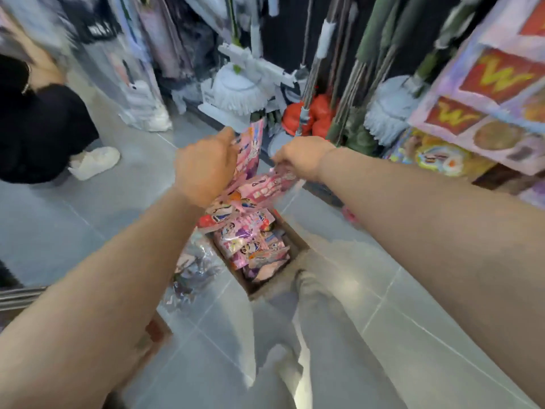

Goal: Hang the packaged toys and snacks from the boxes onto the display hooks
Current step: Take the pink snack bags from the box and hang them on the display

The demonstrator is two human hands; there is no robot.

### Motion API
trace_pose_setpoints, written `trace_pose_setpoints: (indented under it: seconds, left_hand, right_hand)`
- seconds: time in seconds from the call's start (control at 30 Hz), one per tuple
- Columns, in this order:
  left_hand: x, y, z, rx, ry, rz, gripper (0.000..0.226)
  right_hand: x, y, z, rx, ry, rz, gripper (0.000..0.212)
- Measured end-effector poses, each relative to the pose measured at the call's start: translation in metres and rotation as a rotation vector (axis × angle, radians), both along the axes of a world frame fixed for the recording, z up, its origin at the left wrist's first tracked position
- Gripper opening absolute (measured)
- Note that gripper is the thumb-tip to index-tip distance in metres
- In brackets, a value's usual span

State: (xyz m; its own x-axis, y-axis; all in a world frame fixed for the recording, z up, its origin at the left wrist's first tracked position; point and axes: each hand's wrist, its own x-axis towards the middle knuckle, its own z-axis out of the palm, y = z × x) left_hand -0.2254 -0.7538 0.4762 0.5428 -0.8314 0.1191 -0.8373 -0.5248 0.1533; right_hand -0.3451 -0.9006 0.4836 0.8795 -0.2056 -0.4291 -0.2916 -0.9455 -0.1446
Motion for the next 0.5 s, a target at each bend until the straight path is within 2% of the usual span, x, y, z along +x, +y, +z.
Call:
trace_pose_setpoints:
  seconds: [0.23, 0.33, 0.5]
  left_hand:
    - [-0.140, -0.009, 0.094, -0.119, 0.018, -0.280, 0.025]
    - [-0.200, -0.008, 0.102, -0.224, 0.101, -0.299, 0.020]
    - [-0.297, -0.022, 0.096, -0.280, 0.301, -0.436, 0.015]
  right_hand:
    - [-0.182, 0.035, 0.080, 0.119, -0.172, -0.474, 0.024]
    - [-0.267, 0.060, 0.089, 0.230, -0.358, -0.750, 0.023]
    - [-0.386, 0.091, 0.076, 0.277, -0.601, -1.132, 0.019]
